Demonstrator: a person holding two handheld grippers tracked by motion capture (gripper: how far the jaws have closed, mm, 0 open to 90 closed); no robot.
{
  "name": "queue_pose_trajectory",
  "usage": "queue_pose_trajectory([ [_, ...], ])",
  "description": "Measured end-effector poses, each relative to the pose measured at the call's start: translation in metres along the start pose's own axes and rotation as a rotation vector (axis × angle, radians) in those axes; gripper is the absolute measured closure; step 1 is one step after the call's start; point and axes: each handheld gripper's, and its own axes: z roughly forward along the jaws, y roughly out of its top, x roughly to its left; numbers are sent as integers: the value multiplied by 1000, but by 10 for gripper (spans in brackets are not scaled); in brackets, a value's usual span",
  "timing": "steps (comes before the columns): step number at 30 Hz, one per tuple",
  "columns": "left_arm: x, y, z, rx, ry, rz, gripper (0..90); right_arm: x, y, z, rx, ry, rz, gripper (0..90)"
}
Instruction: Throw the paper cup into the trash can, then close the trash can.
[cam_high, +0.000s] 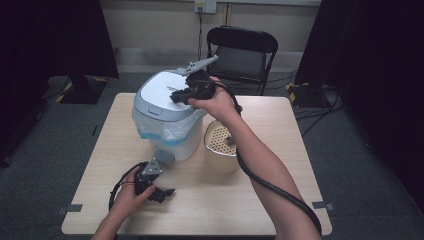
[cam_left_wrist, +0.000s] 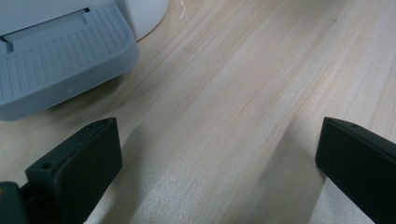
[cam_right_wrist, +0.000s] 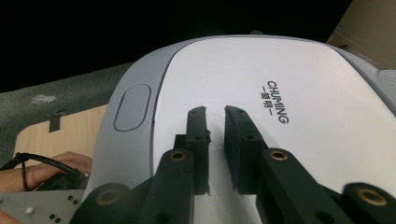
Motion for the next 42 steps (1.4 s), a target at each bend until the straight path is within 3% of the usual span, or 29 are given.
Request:
queue_pose_trajectory([
  [4,0,0,0,4,1,5,0,2,2,-1,22,-20,-28,732],
  [13,0,0,0,4,1,5,0,1,3,-3,31,-42,-17,633],
  [19,0,0,0,3,1,4,0,4,6,-5,23,-47,-13,517],
  [29,0,0,0,3,1,4,0,6,4,-23,25,-67,-14,332],
  [42,0,0,0,1,4,8,0,6,-5,-42,2,-86,7,229],
])
